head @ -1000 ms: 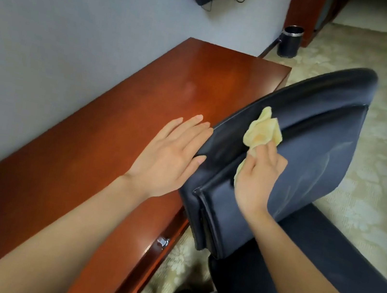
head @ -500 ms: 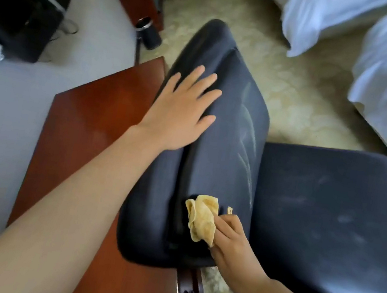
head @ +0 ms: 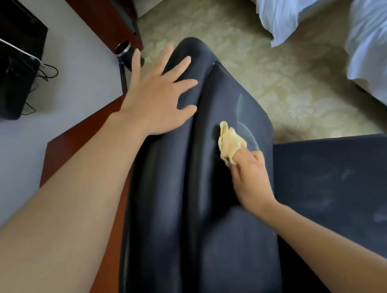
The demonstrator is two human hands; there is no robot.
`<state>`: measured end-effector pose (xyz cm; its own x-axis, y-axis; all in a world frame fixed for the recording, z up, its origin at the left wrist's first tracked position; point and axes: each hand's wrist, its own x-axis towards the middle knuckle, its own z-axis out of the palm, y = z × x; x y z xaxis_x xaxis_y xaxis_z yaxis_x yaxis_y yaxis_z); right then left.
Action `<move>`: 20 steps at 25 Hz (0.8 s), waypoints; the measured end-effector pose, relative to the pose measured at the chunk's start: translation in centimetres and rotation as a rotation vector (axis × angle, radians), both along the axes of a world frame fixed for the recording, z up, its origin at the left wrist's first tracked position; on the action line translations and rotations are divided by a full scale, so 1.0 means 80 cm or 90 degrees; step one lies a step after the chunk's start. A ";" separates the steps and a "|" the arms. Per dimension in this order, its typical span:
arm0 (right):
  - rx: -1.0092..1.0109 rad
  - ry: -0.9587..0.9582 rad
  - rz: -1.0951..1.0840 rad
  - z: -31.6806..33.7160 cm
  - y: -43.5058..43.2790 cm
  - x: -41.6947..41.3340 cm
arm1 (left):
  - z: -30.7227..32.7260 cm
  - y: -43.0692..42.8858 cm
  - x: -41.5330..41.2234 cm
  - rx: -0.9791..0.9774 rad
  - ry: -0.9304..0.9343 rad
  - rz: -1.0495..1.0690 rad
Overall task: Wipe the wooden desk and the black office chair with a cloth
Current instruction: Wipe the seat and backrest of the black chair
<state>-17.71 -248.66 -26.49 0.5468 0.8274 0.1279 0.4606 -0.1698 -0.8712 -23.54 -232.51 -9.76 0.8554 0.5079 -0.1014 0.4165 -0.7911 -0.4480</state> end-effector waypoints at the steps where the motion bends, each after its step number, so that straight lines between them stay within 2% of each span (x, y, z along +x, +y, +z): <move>1: 0.006 0.004 -0.008 0.002 0.019 0.014 | -0.002 0.003 0.001 -0.034 -0.009 0.027; 4: 0.022 0.100 -0.036 0.005 0.071 0.060 | -0.009 0.002 0.004 -0.103 -0.064 0.064; 7: -0.010 0.063 -0.081 -0.004 0.125 0.107 | -0.011 -0.004 0.004 -0.107 -0.094 0.035; 11: -0.077 0.100 -0.163 -0.009 0.169 0.138 | -0.008 0.003 0.009 -0.121 -0.122 0.033; 16: -0.011 0.117 -0.173 -0.014 0.128 0.090 | -0.013 0.002 0.007 -0.119 -0.134 0.038; 20: -0.003 0.097 -0.101 -0.026 0.066 0.038 | -0.012 0.006 0.007 -0.111 -0.146 0.037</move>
